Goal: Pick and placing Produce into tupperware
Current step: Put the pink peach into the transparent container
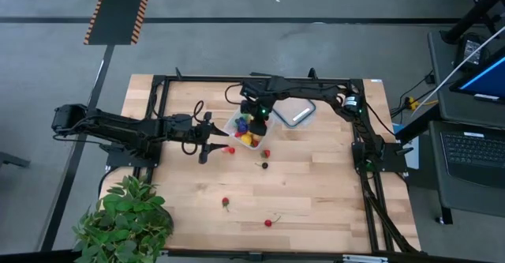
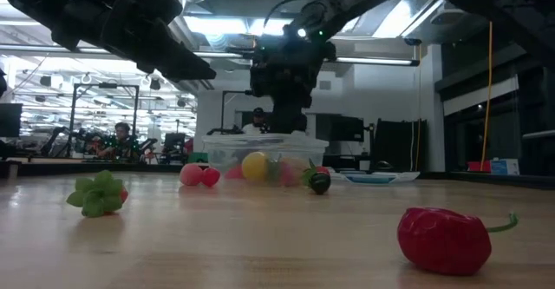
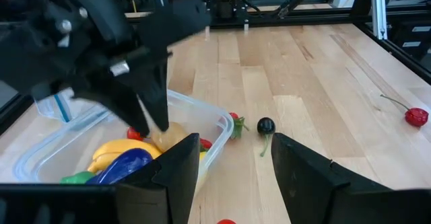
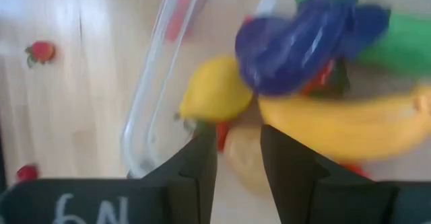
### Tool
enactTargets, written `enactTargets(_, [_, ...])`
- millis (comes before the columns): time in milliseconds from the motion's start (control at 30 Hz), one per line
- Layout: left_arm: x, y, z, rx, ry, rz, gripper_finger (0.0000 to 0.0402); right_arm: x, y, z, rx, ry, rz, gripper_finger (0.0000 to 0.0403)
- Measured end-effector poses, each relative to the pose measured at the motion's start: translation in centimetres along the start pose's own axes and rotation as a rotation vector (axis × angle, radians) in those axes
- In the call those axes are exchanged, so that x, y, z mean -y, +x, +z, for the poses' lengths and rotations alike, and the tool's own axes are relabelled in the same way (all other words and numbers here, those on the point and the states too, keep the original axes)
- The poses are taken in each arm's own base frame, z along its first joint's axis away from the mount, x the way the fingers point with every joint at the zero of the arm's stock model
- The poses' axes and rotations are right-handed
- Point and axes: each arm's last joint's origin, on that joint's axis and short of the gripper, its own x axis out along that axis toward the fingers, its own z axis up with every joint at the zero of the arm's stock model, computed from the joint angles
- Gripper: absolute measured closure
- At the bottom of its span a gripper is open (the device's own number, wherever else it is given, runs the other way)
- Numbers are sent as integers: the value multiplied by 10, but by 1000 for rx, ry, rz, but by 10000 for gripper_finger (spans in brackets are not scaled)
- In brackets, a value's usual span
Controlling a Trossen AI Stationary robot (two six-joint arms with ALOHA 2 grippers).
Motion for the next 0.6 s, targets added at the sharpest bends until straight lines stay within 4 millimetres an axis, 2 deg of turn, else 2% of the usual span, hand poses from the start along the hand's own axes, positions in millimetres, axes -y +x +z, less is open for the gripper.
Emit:
enactTargets(100, [0,0,0,0,0,1,223,-5,-11,-1,-58,28,5,287])
enactTargets(200, [0,0,0,0,0,1,223,-8,-17,0,-71,-22,9,295])
enactTargets(300, [0,0,0,0,-1,0,223,-11,-20,-1,-89,-128,35,338])
enactTargets(367, [0,0,0,0,-6,1,223,-11,-21,-1,-89,-141,48,381])
enactTargets(400, [0,0,0,0,-8,1,223,-11,-21,-2,-96,-139,49,391])
enactTargets(600, [0,0,0,0,-8,0,223,-11,-23,-7,-136,-148,77,398])
